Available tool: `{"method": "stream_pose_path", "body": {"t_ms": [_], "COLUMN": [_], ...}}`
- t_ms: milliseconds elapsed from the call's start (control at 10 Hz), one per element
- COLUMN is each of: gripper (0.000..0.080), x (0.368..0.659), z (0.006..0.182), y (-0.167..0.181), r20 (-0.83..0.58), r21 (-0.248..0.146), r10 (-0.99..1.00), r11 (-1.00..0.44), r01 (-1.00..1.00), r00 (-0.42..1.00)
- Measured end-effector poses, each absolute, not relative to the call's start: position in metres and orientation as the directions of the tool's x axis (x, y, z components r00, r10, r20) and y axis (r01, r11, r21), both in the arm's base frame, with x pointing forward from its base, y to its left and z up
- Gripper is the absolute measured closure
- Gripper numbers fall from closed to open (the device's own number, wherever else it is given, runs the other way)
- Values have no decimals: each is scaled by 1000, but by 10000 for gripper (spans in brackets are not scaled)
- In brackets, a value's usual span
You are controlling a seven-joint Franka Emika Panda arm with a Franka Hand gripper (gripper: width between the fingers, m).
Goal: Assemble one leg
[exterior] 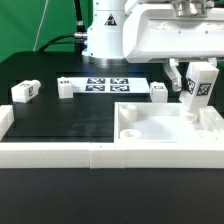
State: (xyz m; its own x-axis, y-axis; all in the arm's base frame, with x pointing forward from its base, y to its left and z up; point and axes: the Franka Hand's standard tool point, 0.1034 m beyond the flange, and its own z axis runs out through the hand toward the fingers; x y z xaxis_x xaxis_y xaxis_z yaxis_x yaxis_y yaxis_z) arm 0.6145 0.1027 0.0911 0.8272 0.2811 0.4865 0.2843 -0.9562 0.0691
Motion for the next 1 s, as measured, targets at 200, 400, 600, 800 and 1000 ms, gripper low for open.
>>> {"method": "stream_pose_path", "body": {"t_ms": [200,400,600,800,1000], "gripper": [509,509,509,509,509], "x": [629,631,629,627,624], "z": [87,77,70,66,61], "y": [110,114,120,120,122], "r20": [497,497,499,494,490], "r21": [69,66,62,62,61], "r10": [284,283,282,284,286], "r11": [-955,-955,-955,-954,-954], "r01": [289,289,290,292,295], "r00": [820,820,820,822,823]}}
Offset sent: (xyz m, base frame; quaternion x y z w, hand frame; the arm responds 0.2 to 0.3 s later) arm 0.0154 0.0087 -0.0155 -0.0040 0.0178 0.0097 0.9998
